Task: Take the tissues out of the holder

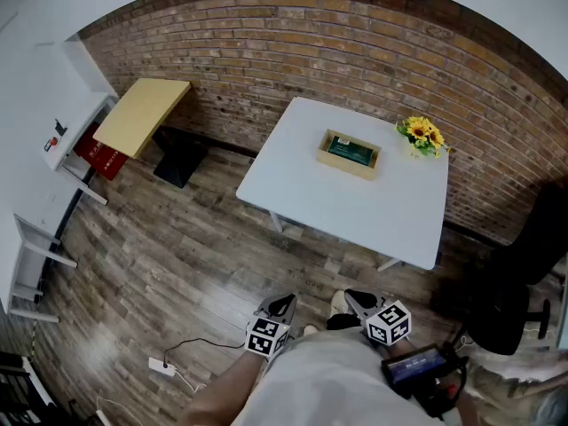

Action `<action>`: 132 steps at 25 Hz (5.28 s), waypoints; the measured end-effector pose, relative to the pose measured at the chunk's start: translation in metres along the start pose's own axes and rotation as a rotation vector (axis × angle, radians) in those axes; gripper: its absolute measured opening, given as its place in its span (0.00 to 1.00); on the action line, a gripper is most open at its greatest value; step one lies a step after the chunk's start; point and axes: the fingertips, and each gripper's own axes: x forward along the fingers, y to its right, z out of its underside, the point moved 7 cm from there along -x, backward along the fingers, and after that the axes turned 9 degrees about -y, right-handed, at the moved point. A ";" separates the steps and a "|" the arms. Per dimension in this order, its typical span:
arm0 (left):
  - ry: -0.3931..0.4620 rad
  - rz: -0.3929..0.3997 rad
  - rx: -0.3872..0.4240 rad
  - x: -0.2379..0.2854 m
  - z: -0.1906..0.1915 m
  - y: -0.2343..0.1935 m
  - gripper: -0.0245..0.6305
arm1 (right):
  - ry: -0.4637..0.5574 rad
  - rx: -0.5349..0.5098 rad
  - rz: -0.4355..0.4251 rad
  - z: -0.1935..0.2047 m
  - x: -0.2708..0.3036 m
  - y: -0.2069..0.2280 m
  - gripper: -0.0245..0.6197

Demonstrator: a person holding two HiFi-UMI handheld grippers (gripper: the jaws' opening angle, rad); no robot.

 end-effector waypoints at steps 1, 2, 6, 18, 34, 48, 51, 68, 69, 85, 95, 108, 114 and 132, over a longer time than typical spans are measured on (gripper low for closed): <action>0.007 -0.003 -0.006 -0.005 0.004 0.001 0.05 | 0.009 0.001 0.003 0.002 -0.002 -0.004 0.05; 0.013 -0.007 -0.012 -0.009 0.007 0.002 0.05 | 0.021 0.004 0.005 0.003 -0.003 -0.007 0.05; 0.030 -0.017 -0.027 -0.023 0.017 0.005 0.05 | 0.090 0.059 0.002 0.005 -0.010 -0.016 0.05; 0.047 -0.022 0.007 -0.022 0.009 0.012 0.05 | 0.100 0.058 0.025 0.008 -0.017 -0.010 0.05; 0.013 -0.024 0.014 -0.013 0.017 0.029 0.05 | 0.089 0.095 0.046 0.022 -0.033 0.003 0.05; 0.026 -0.029 -0.019 -0.025 0.029 0.020 0.05 | 0.059 0.083 0.043 0.023 -0.023 -0.011 0.05; 0.029 -0.037 -0.026 -0.031 0.032 0.015 0.05 | 0.060 0.080 0.042 0.021 -0.018 -0.015 0.05; 0.044 -0.104 -0.102 -0.051 0.046 -0.006 0.05 | 0.029 0.049 -0.008 0.007 0.010 -0.026 0.05; 0.042 -0.106 -0.107 -0.051 0.047 -0.006 0.05 | 0.024 0.048 -0.011 0.007 0.011 -0.025 0.05; 0.020 -0.177 -0.150 -0.027 0.010 -0.037 0.05 | -0.009 0.037 -0.106 -0.033 0.059 0.020 0.05; -0.014 -0.153 -0.112 0.019 -0.046 -0.057 0.05 | 0.007 0.077 -0.098 -0.067 0.073 0.076 0.05; -0.028 -0.137 -0.053 0.071 -0.114 -0.077 0.05 | 0.061 0.122 -0.059 -0.103 0.077 0.145 0.05; -0.042 -0.115 -0.027 0.081 -0.133 -0.092 0.05 | 0.065 0.157 -0.028 -0.110 0.077 0.155 0.05; -0.080 0.163 0.195 0.134 -0.199 -0.190 0.05 | 0.166 0.308 0.259 -0.151 0.119 0.166 0.05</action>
